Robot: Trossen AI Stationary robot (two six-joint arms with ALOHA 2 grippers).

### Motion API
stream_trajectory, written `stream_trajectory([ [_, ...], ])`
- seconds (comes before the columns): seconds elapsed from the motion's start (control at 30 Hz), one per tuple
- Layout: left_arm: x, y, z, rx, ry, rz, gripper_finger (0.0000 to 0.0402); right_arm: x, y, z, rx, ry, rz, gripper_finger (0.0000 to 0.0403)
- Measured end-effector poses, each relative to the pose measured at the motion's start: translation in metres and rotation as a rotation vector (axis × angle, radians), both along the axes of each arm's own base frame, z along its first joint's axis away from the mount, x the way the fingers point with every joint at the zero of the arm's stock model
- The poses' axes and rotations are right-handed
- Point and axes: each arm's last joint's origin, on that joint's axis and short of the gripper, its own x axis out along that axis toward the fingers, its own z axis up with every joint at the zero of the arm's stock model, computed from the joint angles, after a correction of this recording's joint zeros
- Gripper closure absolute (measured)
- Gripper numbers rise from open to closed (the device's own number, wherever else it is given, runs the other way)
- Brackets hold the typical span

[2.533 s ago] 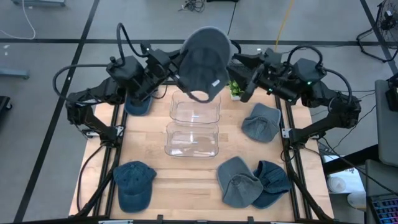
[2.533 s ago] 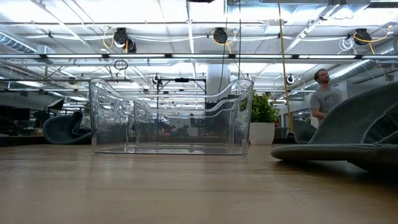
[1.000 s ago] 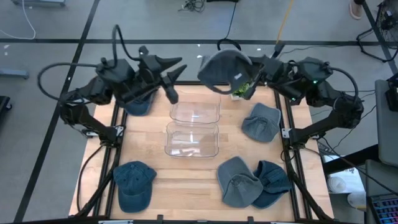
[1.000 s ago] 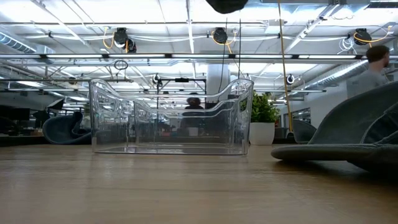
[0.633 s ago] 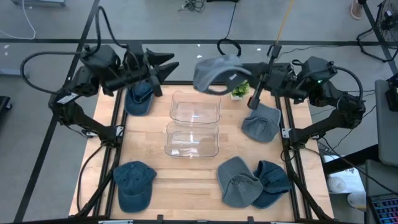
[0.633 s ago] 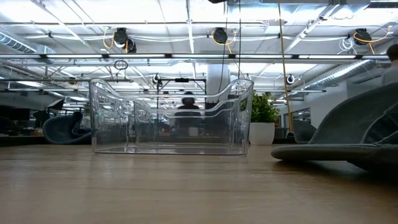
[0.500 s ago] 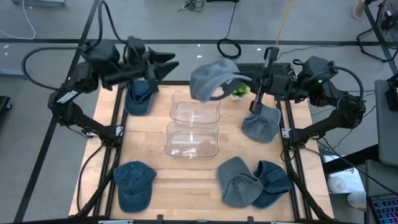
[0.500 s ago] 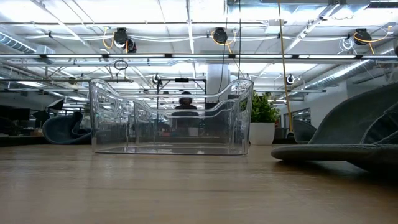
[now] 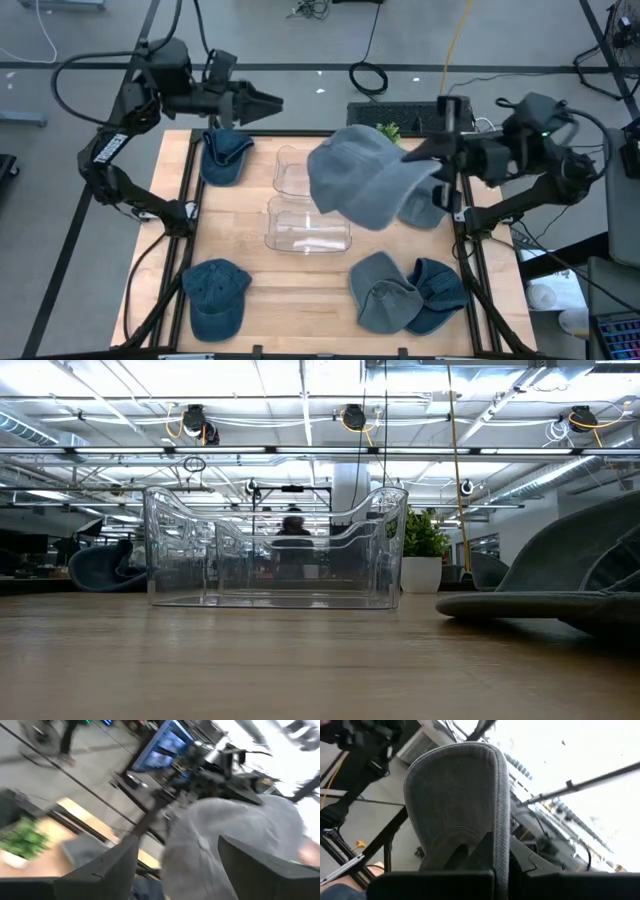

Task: Pick & Place hat
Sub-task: Put the top left gray cap into the top transparent bin

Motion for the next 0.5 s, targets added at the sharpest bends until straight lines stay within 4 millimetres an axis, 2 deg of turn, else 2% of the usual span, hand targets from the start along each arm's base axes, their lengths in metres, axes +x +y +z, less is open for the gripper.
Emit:
stream_trajectory([
  [0.27,0.003,-0.001,-0.002,-0.153,0.018,-0.162,0.0094,-0.011,0.005,0.008,-0.091,-0.109,0.001,0.0403],
  [0.5,0.026,0.008,-0.010,-0.240,0.040,-0.201,0.0095,0.004,0.007,0.003,-0.124,-0.095,-0.008,0.0403],
])
